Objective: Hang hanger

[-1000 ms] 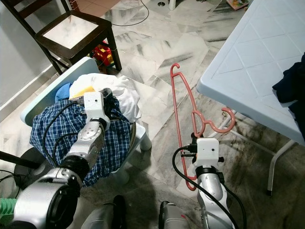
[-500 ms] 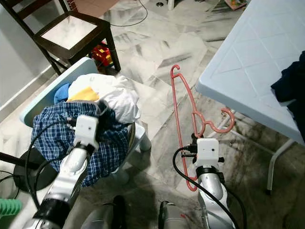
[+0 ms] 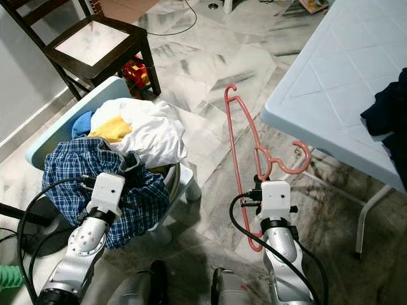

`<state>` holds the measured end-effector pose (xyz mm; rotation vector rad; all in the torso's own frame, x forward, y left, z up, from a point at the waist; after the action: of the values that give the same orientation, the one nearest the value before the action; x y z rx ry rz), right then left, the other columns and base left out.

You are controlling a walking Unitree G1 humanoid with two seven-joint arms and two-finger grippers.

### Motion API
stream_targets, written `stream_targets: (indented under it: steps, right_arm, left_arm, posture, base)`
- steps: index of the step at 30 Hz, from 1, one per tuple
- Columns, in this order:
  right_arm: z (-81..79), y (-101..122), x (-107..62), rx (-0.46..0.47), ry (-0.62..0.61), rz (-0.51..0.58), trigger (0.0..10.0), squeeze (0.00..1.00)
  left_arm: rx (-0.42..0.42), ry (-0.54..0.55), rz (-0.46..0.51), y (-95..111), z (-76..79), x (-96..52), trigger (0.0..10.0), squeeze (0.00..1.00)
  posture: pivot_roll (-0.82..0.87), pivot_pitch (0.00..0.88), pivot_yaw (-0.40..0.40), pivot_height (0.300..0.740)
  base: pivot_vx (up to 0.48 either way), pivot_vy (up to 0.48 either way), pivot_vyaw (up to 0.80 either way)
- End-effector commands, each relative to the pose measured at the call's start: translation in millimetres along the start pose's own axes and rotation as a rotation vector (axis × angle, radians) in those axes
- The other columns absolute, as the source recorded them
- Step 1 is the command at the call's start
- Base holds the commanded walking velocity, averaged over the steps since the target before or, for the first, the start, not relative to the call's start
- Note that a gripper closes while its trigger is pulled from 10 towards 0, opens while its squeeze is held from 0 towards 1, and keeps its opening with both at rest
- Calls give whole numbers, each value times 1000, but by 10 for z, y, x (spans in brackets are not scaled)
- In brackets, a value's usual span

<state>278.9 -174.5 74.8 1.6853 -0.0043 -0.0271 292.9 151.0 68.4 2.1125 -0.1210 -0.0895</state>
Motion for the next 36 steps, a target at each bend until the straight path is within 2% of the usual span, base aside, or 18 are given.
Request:
stream_targets:
  steps: [1, 3, 4, 5, 11, 12, 15, 21, 31, 32, 33, 36]
  right_arm:
    - [17, -59, -52, -3, 0, -17, 10000, 0]
    - [20, -60, -56, -4, -1, -17, 10000, 0]
    - [26, -58, -57, -4, -4, -16, 10000, 0]
    - [36, -56, -58, -5, -7, -15, 10000, 0]
    - [53, -55, -69, -6, -13, -13, 10000, 0]
    - [55, -56, -72, -6, -14, -13, 10000, 0]
    - [58, -56, -83, -8, -13, -14, 10000, 0]
    - [25, -51, -59, -8, -3, -13, 10000, 0]
    - [30, -61, -69, -12, 1, -15, 10000, 0]
    - [20, -62, -68, -13, 1, -16, 10000, 0]
    - [19, -62, -68, -15, 1, -15, 10000, 0]
    - [26, -58, -71, -16, 0, -14, 10000, 0]
  left_arm:
    - [2, -13, -29, -50, 31, -46, 10000, 0]
    - [-6, -17, -30, -46, 35, -42, 10000, 0]
    - [-12, -17, -29, -38, 36, -40, 10000, 569]
    - [-10, -21, -36, -41, 45, -32, 10000, 1000]
    - [30, -10, -58, -44, 29, -11, 10000, 1000]
    - [25, -12, -63, -23, 17, -1, 10000, 0]
    - [-1, -12, -39, 122, -14, 42, 10000, 0]
    - [-6, -44, 1, 286, 1, 88, 10000, 0]
    - [32, -63, 42, 414, -6, 92, 10000, 0]
    - [1, -60, 39, 419, -8, 117, 3216, 0]
    - [-10, -59, 43, 427, -8, 125, 0, 0]
    - [-16, -54, 53, 456, -10, 132, 0, 0]
  posture:
    - [-51, 265, 7, 740]
    - [-52, 264, 7, 740]
    - [-56, 264, 10, 740]
    - [-56, 264, 10, 740]
    - [-66, 265, 14, 740]
    - [-66, 265, 14, 740]
    - [-62, 267, 12, 740]
    - [-57, 266, 11, 740]
    - [-62, 264, 11, 740]
    - [-64, 264, 11, 740]
    - [-65, 265, 10, 740]
    - [-66, 265, 9, 740]
  base:
    - [0, 0, 0]
    - [0, 0, 0]
    - [0, 0, 0]
    - [0, 0, 0]
    - [0, 0, 0]
    - [0, 0, 0]
    - [0, 0, 0]
    - [0, 0, 0]
    - [0, 0, 0]
    - [0, 0, 0]
    - [0, 0, 0]
    - [0, 0, 0]
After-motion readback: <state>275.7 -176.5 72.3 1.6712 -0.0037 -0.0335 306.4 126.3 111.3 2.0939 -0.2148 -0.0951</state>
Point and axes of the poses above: a point about 5 cm out from each wrist's last joint towards the gripper, its own x axis pointing out of the wrist towards the gripper, its own y axis along the axis of the wrist's last joint, z = x × y, the point moved 1 cm from there along x, pointing out of the wrist towards the gripper, and after that the axes turned 13 degrees about x, right-handed, at the moved point
